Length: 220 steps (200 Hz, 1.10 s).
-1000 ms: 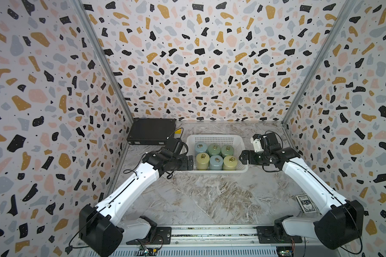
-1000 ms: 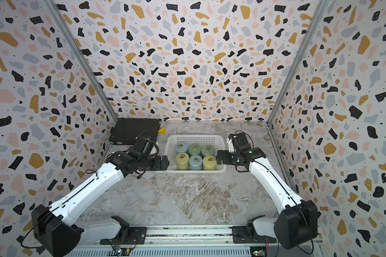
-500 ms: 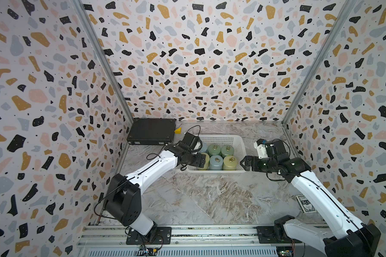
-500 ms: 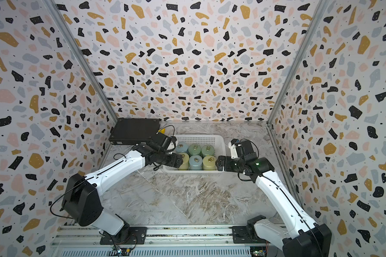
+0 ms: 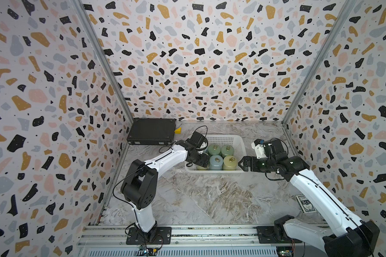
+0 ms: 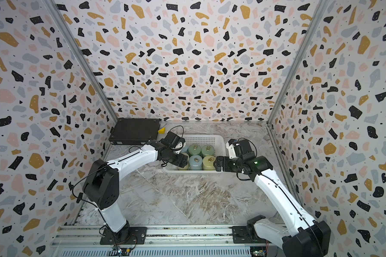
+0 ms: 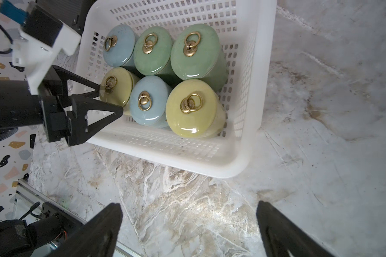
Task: Take the tea canister out of the basket
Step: Pick up the tea canister from the basket.
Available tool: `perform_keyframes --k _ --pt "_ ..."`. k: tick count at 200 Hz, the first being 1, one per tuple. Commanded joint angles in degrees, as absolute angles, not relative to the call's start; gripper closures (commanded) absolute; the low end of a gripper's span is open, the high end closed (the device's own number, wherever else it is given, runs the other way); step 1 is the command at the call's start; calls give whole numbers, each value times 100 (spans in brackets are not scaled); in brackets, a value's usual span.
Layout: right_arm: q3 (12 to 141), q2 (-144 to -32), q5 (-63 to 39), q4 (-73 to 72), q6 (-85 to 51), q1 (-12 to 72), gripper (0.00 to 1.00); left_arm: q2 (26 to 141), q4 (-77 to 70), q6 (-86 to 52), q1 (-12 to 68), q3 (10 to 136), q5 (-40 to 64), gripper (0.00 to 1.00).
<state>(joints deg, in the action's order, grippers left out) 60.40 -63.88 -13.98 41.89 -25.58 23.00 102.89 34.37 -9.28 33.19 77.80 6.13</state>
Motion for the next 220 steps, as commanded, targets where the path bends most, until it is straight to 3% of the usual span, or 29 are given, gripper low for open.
perform_keyframes --k 1,131,161,191,220 --pt "6276 -6409 -1434 4244 -2514 2338 1 10408 3435 -730 3349 7974 567 10" --pt "6498 -6704 -1623 4368 -2399 2391 1 11220 3137 -625 3349 8408 299 8" --pt "6479 -6705 -1582 4368 -2399 2391 1 11235 3156 -621 3348 8351 333 12" --pt "6469 -6741 -1605 4320 -2407 2391 1 11035 3176 -708 3349 8270 343 22" --pt "6442 -6775 -1673 4228 -2417 2391 1 10634 3147 -892 3353 8134 269 23"
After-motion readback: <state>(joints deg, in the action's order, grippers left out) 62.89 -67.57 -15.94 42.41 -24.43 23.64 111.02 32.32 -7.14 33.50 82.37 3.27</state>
